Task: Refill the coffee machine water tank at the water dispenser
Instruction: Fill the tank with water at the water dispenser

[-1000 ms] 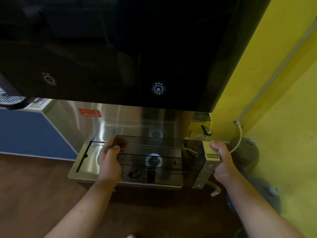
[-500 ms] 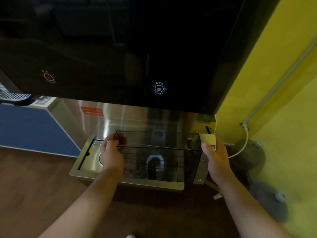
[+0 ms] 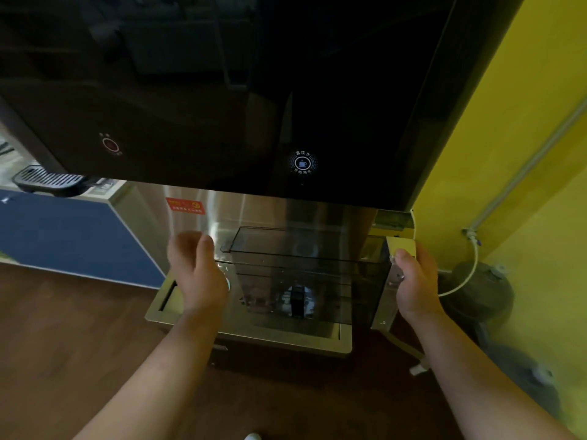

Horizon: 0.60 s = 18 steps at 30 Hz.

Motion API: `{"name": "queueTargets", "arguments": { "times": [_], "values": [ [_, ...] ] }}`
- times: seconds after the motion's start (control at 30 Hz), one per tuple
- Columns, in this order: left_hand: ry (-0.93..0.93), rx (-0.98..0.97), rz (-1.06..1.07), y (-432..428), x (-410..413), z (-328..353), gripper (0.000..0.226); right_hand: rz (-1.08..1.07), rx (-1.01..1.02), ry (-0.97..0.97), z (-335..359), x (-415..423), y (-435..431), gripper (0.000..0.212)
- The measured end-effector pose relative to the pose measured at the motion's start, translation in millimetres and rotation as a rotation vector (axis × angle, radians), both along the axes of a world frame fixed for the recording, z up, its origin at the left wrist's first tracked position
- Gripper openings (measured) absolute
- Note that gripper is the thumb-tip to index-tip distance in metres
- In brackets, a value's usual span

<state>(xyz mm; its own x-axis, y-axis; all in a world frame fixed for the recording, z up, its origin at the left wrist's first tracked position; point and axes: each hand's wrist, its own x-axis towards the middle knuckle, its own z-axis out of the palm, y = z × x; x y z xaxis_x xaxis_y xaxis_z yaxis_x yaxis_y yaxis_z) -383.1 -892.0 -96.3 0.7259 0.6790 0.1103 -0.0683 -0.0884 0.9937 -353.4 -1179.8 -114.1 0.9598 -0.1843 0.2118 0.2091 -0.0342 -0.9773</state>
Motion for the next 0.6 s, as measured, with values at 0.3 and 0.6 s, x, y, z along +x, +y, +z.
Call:
{"name": "queueTargets", "arguments": {
  "times": [0.3, 0.6],
  "values": [
    [-0.366, 1.192, -0.353, -44, 12, 59, 0.065, -0.077, 0.110, 0.011, 0, 17, 2, 0.017],
    [-0.264, 1.201, -0.389, -33, 12, 56, 0.068, -0.070, 0.163, 0.045, 4, 34, 6, 0.017]
  ]
}}
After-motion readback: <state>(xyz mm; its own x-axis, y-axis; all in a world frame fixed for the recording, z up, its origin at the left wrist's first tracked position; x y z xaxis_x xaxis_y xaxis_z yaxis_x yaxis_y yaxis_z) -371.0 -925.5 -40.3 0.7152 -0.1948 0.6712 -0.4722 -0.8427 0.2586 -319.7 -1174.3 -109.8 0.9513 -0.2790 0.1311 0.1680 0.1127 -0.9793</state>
